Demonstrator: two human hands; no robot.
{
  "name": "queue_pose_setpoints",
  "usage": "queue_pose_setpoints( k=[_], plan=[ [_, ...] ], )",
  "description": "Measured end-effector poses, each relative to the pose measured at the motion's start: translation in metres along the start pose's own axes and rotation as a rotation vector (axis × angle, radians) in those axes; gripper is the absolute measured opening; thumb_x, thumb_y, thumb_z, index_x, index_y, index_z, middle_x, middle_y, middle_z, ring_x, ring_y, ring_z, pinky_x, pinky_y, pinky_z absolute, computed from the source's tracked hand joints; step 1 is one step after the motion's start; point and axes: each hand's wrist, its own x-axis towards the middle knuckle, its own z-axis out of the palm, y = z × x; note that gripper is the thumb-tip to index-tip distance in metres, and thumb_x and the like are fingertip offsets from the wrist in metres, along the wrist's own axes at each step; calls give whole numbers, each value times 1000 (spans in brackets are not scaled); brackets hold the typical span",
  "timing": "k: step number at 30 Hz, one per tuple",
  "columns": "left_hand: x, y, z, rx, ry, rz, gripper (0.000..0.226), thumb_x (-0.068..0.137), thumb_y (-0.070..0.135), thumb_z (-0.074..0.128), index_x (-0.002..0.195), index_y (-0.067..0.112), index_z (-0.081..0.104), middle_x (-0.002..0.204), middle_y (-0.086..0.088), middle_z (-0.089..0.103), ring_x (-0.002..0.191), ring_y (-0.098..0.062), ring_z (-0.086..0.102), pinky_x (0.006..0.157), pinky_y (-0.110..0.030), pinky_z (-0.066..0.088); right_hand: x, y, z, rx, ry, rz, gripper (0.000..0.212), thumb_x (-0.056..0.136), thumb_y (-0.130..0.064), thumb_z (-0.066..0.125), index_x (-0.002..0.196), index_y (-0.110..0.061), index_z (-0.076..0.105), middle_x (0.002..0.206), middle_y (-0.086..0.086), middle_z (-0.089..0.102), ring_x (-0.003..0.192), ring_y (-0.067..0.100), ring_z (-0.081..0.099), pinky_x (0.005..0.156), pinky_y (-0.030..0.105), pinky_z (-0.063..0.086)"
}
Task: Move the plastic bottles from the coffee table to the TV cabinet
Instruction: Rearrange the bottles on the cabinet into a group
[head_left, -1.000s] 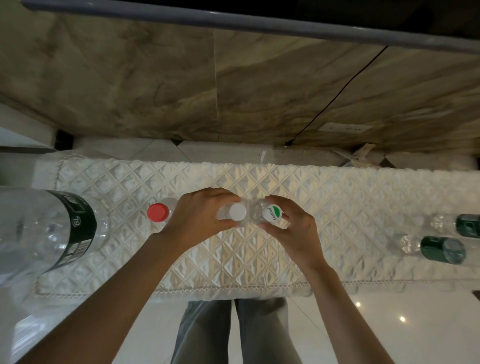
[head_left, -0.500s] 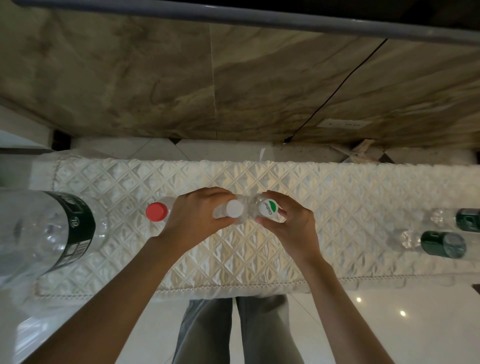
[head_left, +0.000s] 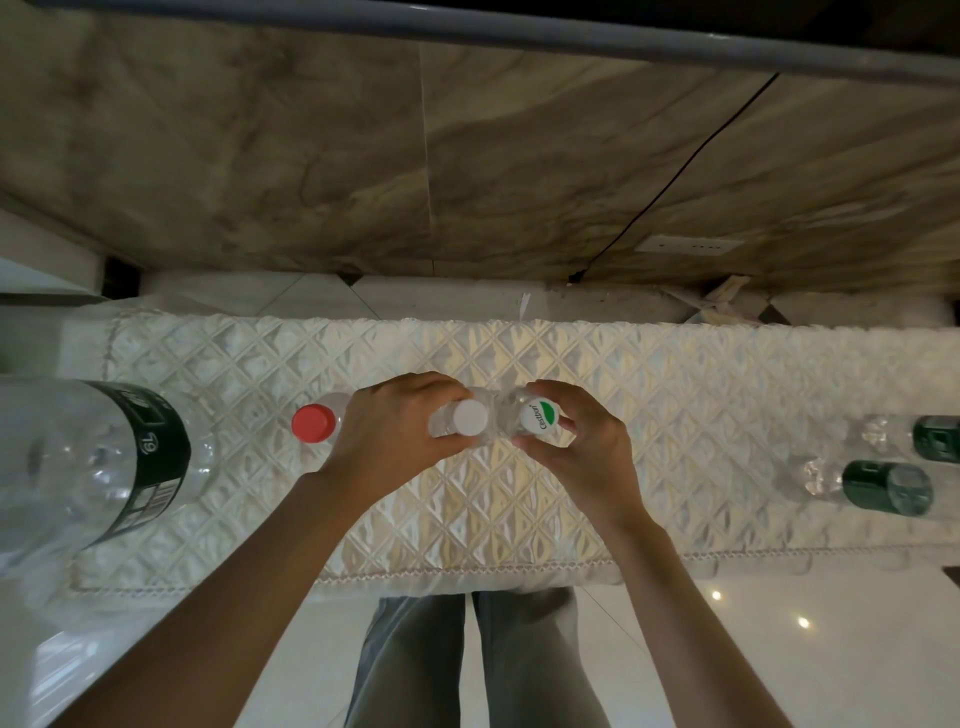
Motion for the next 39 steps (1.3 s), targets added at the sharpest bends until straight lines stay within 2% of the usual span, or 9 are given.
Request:
queue_pose_setpoints(
  k=[9, 12, 15, 19, 25, 30, 34, 36, 39],
  plan=[
    [1, 0, -1, 53, 5, 30, 41, 68, 55, 66, 93, 22, 67, 91, 10, 69, 75, -11, 66, 54, -30, 53, -3, 7, 2, -31, 1, -25, 57, 68, -24, 83, 120, -22, 60, 118, -6, 64, 107, 11, 60, 83, 35, 56],
    [1, -1, -1, 59, -5, 29, 44, 71, 60, 59, 95, 24, 67, 92, 11, 69, 76, -10, 65, 54, -30, 52, -4, 8, 2, -25, 12, -46, 54, 70, -23, 83, 119, -20, 62, 117, -3, 66, 107, 13, 62, 83, 37, 56],
    [1, -2, 0, 61, -20, 22, 43, 70, 57, 65, 97, 24, 67, 94, 11, 69, 77, -10, 65, 55, -30, 53, -6, 9, 1, -28, 22, -52, 51, 69, -23, 84, 117, -19, 64, 114, -2, 68, 104, 12, 64, 82, 37, 57],
    [0, -1, -1, 61, -31, 14, 42, 69, 55, 68, 97, 24, 67, 95, 11, 69, 78, -11, 65, 56, -30, 52, -7, 7, 0, -21, 18, -50, 51, 69, -22, 84, 116, -20, 64, 114, -3, 68, 103, 10, 64, 82, 35, 57],
    [0, 0, -2, 63, -24, 23, 47, 69, 61, 61, 97, 24, 67, 95, 10, 69, 78, -12, 66, 56, -31, 53, -3, 7, 0, -46, -11, -25, 55, 71, -26, 82, 121, -24, 60, 119, -7, 64, 106, 8, 62, 83, 30, 56],
    [-1, 5, -6, 81, -43, 8, 44, 66, 52, 76, 97, 22, 67, 95, 9, 69, 79, -13, 65, 59, -28, 51, -6, 4, -3, -76, -21, -25, 61, 71, -27, 81, 127, -22, 56, 128, -4, 60, 116, 11, 57, 91, 23, 49],
    [-1, 12, -15, 112, -63, -8, 48, 63, 48, 81, 100, 19, 68, 97, 6, 69, 85, -15, 65, 70, -25, 46, -10, -3, -11, -115, -52, -10, 70, 71, -30, 80, 134, -20, 50, 135, -2, 54, 124, 14, 51, 97, 26, 45],
    [-1, 15, -19, 147, -71, -13, 55, 64, 49, 79, 106, 16, 66, 105, 2, 68, 95, -18, 63, 81, -29, 45, -16, -8, -17, -133, -74, 8, 75, 71, -34, 79, 137, -19, 45, 139, 0, 50, 127, 16, 47, 101, 31, 44],
    [-6, 25, -25, 256, -104, -59, 63, 70, 47, 75, 119, 10, 61, 120, -8, 62, 114, -27, 56, 97, -41, 41, -33, -20, -29, -176, -95, 70, 77, 76, -42, 73, 141, -20, 39, 145, 1, 42, 133, 16, 39, 103, 29, 38]
  ],
)
